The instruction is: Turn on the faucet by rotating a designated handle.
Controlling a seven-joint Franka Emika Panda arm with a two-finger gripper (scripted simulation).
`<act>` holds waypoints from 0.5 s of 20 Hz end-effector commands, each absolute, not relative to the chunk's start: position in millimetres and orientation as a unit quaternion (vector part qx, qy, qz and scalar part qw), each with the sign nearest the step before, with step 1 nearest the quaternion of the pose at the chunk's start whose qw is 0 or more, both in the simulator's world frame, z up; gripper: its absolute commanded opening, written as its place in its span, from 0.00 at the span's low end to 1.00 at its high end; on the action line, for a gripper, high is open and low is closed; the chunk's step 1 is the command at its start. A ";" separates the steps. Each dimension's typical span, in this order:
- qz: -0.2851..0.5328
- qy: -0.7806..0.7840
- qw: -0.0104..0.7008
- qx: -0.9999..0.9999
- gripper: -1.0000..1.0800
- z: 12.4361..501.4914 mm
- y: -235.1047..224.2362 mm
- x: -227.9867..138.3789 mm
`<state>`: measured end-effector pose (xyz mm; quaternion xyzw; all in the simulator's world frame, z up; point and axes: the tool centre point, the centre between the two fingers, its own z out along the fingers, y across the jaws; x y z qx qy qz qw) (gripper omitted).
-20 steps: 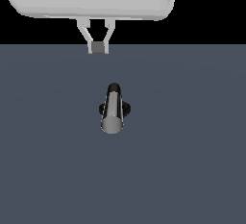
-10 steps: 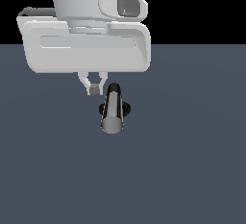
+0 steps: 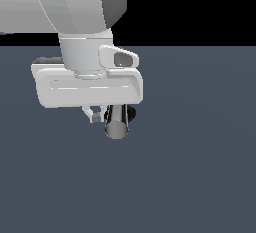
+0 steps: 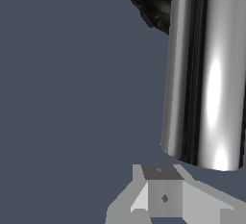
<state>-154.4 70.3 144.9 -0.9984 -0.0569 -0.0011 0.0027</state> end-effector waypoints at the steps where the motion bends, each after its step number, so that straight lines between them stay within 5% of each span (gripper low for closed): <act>1: -0.001 -0.060 0.002 -0.998 0.00 131.9 73.4 -150.3; 10: 0.000 -0.066 0.001 -0.998 0.00 105.4 79.4 -141.3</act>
